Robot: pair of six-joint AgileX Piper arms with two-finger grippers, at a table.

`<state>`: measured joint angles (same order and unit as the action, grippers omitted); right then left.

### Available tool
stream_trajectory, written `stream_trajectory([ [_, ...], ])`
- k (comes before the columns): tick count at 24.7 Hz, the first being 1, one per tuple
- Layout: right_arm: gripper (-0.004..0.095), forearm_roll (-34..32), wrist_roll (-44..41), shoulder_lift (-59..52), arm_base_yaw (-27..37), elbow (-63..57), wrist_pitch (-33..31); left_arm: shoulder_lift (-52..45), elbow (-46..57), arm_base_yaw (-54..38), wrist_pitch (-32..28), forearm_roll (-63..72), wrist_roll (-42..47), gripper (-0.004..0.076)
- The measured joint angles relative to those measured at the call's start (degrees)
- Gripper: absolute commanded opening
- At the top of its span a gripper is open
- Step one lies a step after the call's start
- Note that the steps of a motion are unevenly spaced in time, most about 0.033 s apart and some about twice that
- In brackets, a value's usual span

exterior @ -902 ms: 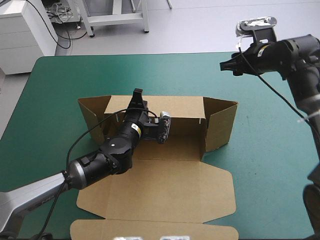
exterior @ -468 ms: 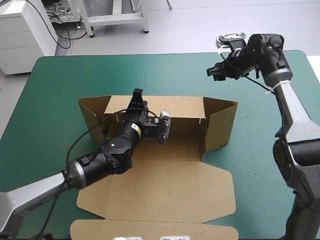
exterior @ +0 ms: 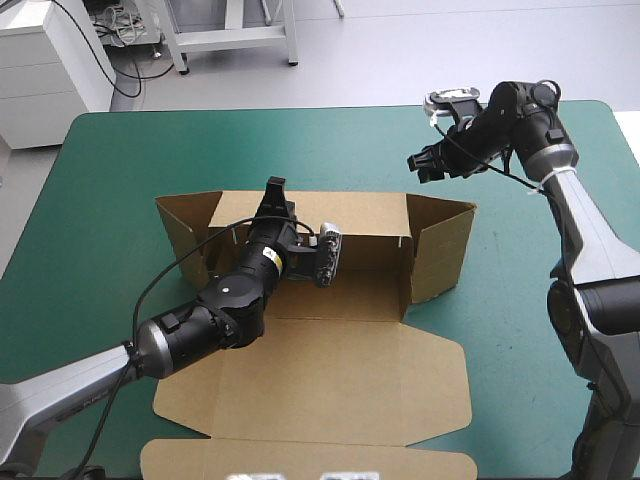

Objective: Fold the box

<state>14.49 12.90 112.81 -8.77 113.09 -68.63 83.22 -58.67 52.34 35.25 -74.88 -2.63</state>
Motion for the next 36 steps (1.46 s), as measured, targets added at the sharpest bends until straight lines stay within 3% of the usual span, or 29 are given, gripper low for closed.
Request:
stream_trajectory([
  [17, 0.0537, 1.6, 3.8, -15.5, 0.0, -20.7, 0.9, 0.0, 0.0, 0.0, -0.1, 0.0, 0.0, -0.0008],
  [25, 0.0504, 11.9, 11.0, -26.7, 0.1, -34.4, 5.1, 0.0, 0.0, -0.1, -0.3, 0.0, 1.3, -0.0008],
  [36, 0.0504, 20.0, 21.6, -35.9, -1.3, -50.4, 12.4, 0.0, 0.0, -0.1, -0.3, 0.0, 1.3, -0.0008],
])
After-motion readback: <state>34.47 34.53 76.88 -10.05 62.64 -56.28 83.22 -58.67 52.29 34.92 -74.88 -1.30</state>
